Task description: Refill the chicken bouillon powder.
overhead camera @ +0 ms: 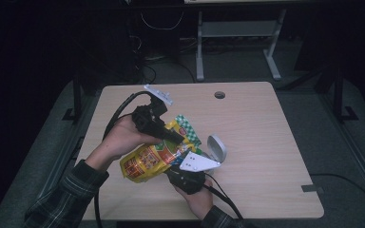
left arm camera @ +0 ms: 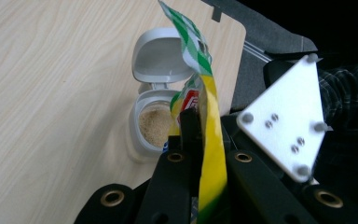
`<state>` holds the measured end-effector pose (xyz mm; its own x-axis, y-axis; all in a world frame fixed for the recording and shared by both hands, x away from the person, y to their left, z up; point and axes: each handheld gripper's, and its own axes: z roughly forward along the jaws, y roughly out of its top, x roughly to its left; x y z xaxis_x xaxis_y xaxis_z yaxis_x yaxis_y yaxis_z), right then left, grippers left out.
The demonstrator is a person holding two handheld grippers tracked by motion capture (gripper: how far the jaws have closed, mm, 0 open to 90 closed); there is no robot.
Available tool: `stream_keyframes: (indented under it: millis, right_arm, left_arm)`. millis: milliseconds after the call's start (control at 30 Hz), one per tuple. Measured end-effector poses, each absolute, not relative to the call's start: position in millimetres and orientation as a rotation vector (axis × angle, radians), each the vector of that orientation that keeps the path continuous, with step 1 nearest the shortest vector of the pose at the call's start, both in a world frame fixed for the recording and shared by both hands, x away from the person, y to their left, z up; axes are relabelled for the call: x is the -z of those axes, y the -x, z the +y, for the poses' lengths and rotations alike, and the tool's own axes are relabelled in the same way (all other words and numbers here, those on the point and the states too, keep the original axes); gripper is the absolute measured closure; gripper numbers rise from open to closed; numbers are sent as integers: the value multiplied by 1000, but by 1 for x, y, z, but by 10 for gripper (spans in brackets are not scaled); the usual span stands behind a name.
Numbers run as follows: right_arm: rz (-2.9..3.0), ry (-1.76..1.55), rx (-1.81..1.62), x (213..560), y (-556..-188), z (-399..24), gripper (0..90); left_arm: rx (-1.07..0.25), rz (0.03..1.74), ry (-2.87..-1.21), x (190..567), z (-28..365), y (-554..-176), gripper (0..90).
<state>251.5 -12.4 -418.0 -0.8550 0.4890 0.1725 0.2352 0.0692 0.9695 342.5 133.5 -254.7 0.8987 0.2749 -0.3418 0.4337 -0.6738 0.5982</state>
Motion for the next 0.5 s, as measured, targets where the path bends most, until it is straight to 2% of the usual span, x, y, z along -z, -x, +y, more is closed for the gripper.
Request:
stream_keyframes:
  millis: [500]
  right_arm:
    - [2174, -818, -1811, 415, -248, -24, 900]
  left_arm:
    - [282, 516, -2232, 260, 174, -337, 900]
